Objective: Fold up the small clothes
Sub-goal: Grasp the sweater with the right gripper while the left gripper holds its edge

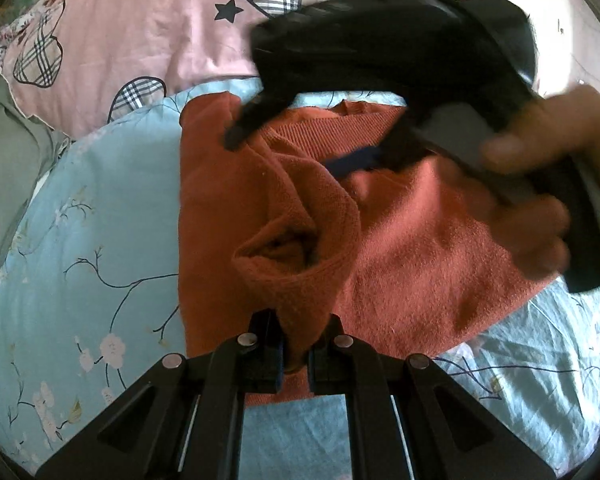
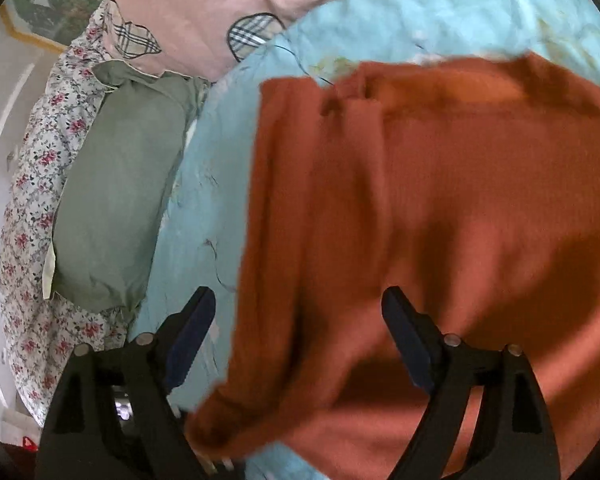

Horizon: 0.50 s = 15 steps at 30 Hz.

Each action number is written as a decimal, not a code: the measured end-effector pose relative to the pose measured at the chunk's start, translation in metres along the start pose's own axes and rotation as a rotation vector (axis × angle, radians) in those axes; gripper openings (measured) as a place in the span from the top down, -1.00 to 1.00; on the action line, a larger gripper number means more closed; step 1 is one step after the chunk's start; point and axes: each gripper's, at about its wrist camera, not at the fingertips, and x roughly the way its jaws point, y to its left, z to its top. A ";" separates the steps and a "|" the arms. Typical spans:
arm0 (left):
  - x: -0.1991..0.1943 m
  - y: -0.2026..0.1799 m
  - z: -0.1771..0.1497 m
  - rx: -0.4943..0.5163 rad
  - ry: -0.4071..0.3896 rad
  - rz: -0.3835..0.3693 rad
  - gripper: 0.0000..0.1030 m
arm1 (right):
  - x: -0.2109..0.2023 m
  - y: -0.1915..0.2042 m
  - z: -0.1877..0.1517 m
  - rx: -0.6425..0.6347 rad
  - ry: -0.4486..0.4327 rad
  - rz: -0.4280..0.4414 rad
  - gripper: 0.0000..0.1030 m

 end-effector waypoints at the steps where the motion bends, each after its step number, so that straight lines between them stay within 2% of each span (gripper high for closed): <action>1: 0.001 -0.001 0.000 0.002 0.002 0.002 0.89 | 0.003 0.003 0.005 -0.007 -0.004 -0.006 -0.66; 2: 0.002 -0.001 -0.001 0.005 0.004 0.005 0.89 | 0.007 0.006 0.010 -0.020 -0.005 -0.022 -0.63; 4: 0.003 -0.001 -0.001 0.006 0.010 0.008 0.88 | 0.016 0.007 0.019 -0.030 0.003 -0.054 -0.21; 5: 0.004 -0.001 -0.001 0.007 0.013 0.012 0.88 | 0.020 0.004 0.022 -0.022 0.015 -0.062 0.22; 6: 0.004 -0.001 -0.001 0.006 0.016 0.016 0.88 | 0.023 0.002 0.023 -0.015 0.022 -0.066 0.44; 9: 0.010 0.003 0.001 0.001 0.026 0.018 0.88 | 0.023 0.003 0.020 -0.047 0.015 -0.092 0.61; 15: 0.006 -0.002 0.000 0.013 0.027 0.021 0.88 | 0.006 0.013 0.014 -0.108 -0.018 -0.119 0.67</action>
